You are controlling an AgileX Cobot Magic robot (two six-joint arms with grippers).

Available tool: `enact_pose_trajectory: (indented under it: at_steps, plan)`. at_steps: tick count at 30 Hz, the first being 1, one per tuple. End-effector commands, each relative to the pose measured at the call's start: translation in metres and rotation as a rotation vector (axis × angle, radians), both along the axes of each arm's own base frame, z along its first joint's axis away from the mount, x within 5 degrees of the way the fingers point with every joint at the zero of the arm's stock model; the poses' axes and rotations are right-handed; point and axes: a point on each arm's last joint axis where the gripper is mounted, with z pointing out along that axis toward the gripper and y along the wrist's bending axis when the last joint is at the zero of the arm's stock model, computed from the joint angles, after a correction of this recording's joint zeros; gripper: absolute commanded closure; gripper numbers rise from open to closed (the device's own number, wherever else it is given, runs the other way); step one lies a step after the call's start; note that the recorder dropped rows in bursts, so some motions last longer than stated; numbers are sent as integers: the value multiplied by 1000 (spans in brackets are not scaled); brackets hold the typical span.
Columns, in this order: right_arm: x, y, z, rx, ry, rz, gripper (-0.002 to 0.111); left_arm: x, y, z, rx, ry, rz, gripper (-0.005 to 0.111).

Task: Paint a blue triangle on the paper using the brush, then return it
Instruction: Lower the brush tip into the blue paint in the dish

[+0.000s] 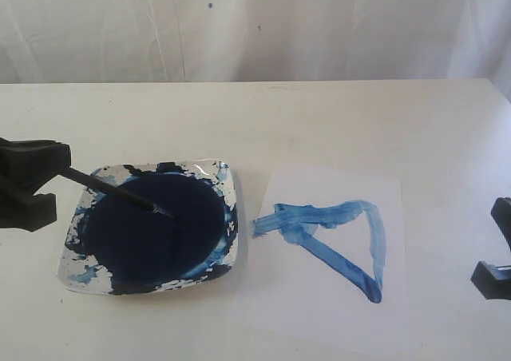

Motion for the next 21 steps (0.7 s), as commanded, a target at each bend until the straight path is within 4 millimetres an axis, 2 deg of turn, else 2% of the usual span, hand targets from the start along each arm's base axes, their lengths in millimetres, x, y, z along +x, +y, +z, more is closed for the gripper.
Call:
enact_pose_trajectory:
  at_steps: [1, 13, 21]
  plan:
    - [-1, -2, -4, -8, 25, -17, 108, -1, 1, -1, -5, 1, 2, 107]
    - [-1, -3, -6, -20, 51, -30, 108, -1, 1, -1, -5, 1, 2, 107]
    - [-1, -3, -6, -20, 51, -30, 108, 6, 5, -1, 30, -35, 71, 107]
